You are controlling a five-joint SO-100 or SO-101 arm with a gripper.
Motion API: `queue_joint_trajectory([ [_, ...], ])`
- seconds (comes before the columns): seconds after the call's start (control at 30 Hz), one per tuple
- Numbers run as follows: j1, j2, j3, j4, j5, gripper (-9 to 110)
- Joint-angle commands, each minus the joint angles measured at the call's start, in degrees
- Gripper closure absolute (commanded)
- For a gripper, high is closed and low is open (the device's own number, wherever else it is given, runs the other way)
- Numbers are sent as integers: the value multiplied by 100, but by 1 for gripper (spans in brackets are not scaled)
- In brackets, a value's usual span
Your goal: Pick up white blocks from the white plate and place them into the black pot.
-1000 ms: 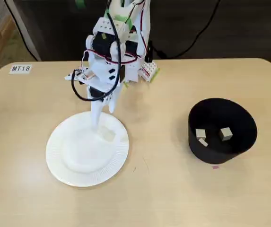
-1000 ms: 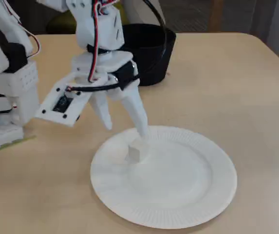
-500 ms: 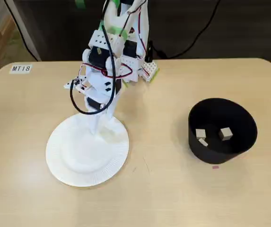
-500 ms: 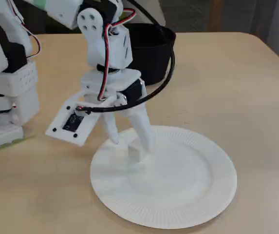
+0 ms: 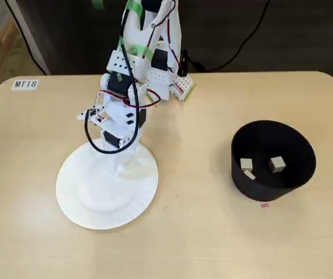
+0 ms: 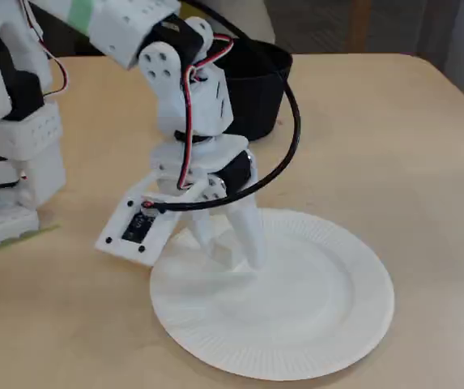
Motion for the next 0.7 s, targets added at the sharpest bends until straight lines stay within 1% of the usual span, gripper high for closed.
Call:
queue_joint_trajectory([
  [0.0, -123, 97, -141, 70, 9, 80],
  [0.23, -246, 105, -185, 79, 141, 84],
  [0.33, -264, 88, -220, 79, 123, 91],
  [0.4, -290, 88, -220, 44, 123, 100],
  [0.47, -290, 79, -220, 0, 149, 104],
  [0.67, -79, 325, -439, -404, 105, 104],
])
